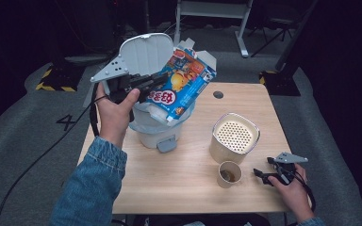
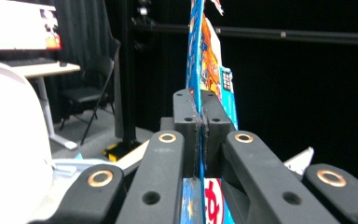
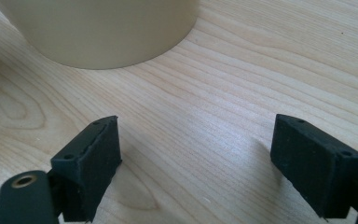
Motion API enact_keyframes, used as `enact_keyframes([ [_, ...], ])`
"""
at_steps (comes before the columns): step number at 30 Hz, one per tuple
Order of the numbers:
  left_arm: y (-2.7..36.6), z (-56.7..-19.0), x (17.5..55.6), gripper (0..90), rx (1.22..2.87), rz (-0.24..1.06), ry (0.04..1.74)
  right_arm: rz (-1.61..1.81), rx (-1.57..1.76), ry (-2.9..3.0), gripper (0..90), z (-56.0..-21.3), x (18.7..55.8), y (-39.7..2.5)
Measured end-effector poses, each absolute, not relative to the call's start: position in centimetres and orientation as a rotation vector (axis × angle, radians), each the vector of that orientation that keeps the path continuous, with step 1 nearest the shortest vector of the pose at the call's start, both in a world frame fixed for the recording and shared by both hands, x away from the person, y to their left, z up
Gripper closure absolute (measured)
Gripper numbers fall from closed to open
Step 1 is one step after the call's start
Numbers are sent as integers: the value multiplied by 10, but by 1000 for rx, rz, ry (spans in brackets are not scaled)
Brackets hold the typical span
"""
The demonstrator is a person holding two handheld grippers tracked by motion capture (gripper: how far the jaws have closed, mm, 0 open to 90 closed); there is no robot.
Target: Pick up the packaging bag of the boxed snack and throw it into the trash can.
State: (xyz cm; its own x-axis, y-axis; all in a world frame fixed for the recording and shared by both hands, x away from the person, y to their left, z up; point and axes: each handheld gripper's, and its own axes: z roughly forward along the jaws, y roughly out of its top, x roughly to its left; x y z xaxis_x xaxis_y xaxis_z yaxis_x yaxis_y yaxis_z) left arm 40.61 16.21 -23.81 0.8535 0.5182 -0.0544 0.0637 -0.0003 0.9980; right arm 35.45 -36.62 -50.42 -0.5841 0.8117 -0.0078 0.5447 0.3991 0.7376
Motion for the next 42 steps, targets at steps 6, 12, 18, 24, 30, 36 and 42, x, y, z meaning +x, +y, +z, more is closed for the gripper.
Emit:
enact_keyframes([
  [6, 166, -231, 411, 877, 1493, 404, 507, 1005, 1172, 2295, 161, -504, 354, -366],
  [12, 168, -224, 416, 877, 1450, 470, 536, 1004, 1171, 2295, 161, -504, 354, -366],
  [18, 167, -217, 424, 876, 1437, 519, 558, 1005, 1171, 2295, 160, -504, 354, -366],
  [24, 169, -214, 436, 875, 1414, 528, 578, 1005, 1171, 2294, 160, -504, 354, -366],
  [30, 168, -212, 445, 874, 1409, 558, 598, 1005, 1171, 2295, 161, -504, 354, -366],
  [36, 168, -219, 458, 872, 1412, 585, 655, 1005, 1171, 2294, 160, -504, 354, -366],
  [42, 166, -230, 469, 871, 1422, 593, 708, 1007, 1174, 2293, 161, -504, 354, -366],
])
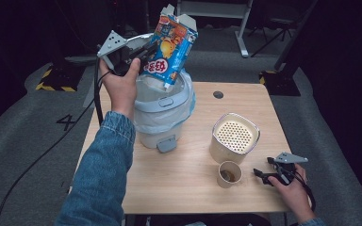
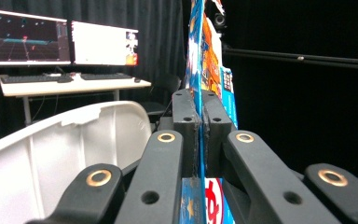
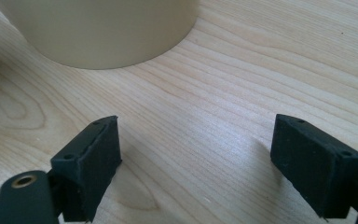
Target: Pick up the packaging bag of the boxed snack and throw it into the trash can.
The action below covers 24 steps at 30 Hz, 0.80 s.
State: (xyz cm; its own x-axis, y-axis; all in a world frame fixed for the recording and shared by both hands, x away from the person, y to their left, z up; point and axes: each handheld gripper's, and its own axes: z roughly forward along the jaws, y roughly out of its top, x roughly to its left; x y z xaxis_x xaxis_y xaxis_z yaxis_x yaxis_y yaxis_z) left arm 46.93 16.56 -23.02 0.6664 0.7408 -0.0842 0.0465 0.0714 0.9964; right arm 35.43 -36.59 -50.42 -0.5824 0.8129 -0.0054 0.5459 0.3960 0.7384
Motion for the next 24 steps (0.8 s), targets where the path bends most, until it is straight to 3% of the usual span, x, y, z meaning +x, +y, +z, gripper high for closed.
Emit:
enact_keyframes([
  [24, 150, -244, 479, 852, 1595, 627, 776, 1008, 1174, 2293, 161, -504, 354, -366],
])
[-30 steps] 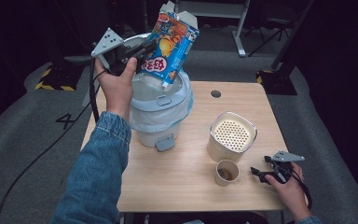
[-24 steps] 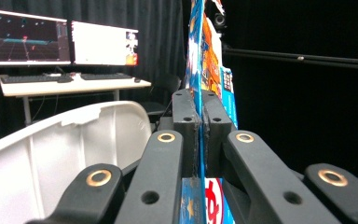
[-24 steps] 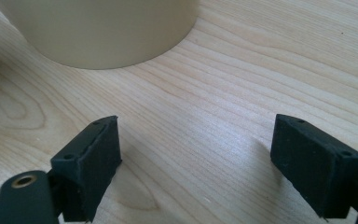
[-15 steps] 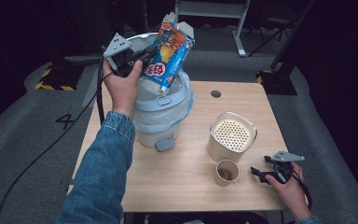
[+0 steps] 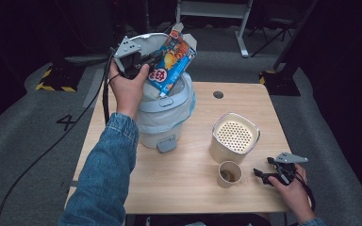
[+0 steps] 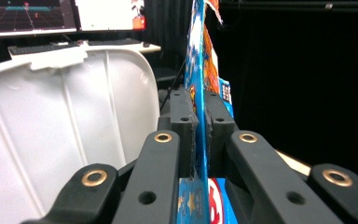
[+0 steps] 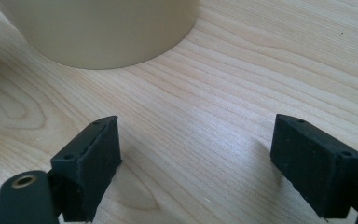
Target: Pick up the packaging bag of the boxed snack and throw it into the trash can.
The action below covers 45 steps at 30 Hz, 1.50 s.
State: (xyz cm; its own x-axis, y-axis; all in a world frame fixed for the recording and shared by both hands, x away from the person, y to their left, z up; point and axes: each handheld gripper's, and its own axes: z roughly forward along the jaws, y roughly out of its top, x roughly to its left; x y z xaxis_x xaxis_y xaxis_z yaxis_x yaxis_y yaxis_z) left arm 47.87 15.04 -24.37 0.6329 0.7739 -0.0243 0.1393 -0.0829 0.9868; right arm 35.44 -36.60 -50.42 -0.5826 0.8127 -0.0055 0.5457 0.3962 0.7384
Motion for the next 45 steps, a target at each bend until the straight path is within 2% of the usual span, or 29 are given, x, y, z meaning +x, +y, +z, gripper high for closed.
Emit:
enact_keyframes([
  [13, 146, -248, 483, 838, 1659, 618, 772, 1008, 1174, 2293, 161, -504, 354, -366],
  [19, 147, -247, 480, 777, 1700, 607, 776, 1007, 1175, 2293, 160, -504, 354, -366],
  [24, 149, -245, 474, 521, 1694, 613, 797, 1005, 1171, 2295, 161, -504, 354, -366],
  [26, 152, -243, 469, 380, 1686, 660, 811, 1005, 1171, 2295, 160, -504, 354, -366],
  [30, 159, -236, 456, 343, 1648, 662, 784, 1005, 1172, 2295, 161, -504, 354, -366],
  [36, 162, -233, 436, 327, 1711, 622, 703, 1005, 1172, 2295, 161, -504, 355, -366],
  [45, 168, -246, 395, 326, 1800, 488, 561, 1005, 1170, 2297, 166, -504, 354, -366],
])
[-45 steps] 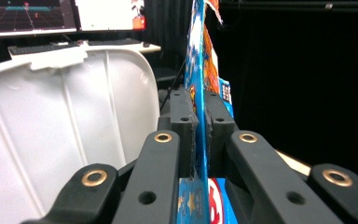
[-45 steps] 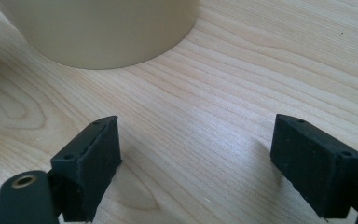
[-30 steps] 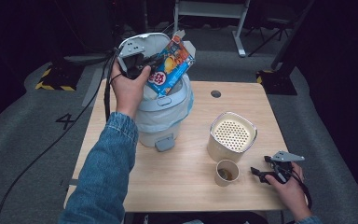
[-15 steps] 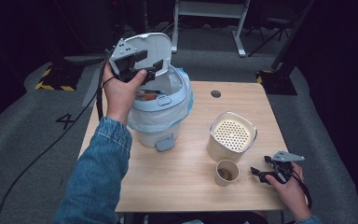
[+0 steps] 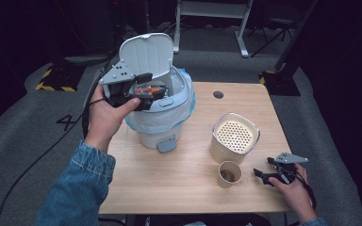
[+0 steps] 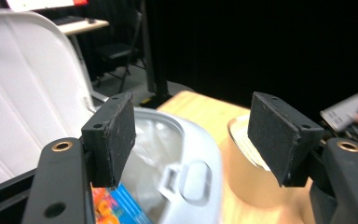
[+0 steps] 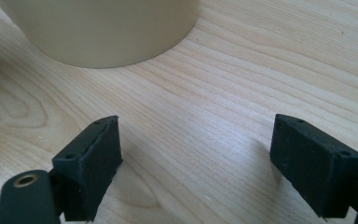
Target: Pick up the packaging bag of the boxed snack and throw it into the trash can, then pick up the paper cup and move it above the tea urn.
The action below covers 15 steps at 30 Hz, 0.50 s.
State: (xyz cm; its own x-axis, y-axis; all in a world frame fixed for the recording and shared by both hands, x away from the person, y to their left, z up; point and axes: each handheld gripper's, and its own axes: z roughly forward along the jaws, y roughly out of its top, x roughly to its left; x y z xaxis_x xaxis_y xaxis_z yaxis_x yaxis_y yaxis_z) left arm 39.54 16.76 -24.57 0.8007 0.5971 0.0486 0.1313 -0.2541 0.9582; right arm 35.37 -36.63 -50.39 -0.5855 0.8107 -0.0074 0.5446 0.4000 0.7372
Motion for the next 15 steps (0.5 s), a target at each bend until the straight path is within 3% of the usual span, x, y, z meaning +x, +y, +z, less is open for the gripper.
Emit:
enact_keyframes([
  [7, 172, -268, 368, 323, 1849, 408, 507, 1006, 1135, 2317, 227, -502, 351, -367],
  [15, 180, -306, 344, 314, 1914, 409, 521, 1115, 1064, 2353, 252, -483, 339, -368],
])
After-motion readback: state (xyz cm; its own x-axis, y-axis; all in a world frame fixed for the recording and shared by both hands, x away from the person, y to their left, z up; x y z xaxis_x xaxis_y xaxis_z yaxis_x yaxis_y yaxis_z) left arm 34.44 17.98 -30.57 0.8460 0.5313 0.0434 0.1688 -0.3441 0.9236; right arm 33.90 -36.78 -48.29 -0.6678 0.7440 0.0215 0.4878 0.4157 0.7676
